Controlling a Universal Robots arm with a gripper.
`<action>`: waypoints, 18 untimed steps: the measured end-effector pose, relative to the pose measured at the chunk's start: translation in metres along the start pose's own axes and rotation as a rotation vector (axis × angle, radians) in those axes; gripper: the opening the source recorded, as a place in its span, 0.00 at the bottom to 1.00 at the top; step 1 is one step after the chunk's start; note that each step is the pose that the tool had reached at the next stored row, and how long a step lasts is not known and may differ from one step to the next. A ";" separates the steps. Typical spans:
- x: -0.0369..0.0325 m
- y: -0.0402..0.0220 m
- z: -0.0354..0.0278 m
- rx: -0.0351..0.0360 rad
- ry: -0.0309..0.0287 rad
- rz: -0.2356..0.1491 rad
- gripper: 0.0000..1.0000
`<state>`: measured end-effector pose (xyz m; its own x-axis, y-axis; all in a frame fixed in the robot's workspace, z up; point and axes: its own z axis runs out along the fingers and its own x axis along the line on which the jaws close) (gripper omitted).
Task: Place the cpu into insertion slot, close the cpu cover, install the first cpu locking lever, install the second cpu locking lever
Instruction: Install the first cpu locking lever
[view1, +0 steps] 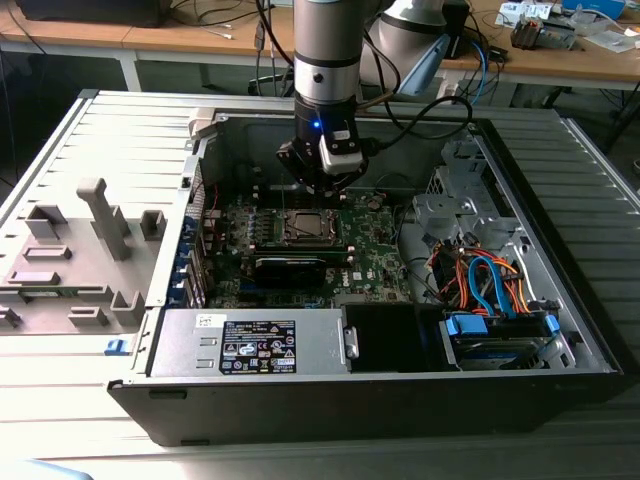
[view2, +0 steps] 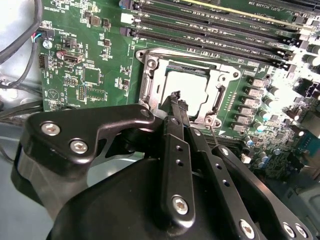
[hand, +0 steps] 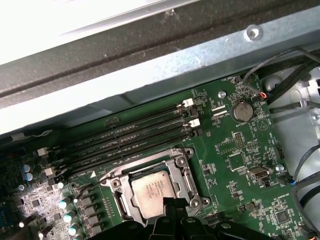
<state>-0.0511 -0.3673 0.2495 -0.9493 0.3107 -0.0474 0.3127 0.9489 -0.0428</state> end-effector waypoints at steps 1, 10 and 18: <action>0.0000 0.0000 0.0000 -0.0001 -0.0001 -0.002 0.11; 0.0000 0.0000 0.0000 -0.0009 -0.0009 -0.020 0.11; 0.0000 0.0000 0.0000 -0.0017 -0.0015 -0.036 0.11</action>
<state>-0.0512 -0.3673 0.2495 -0.9599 0.2764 -0.0474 0.2784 0.9595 -0.0429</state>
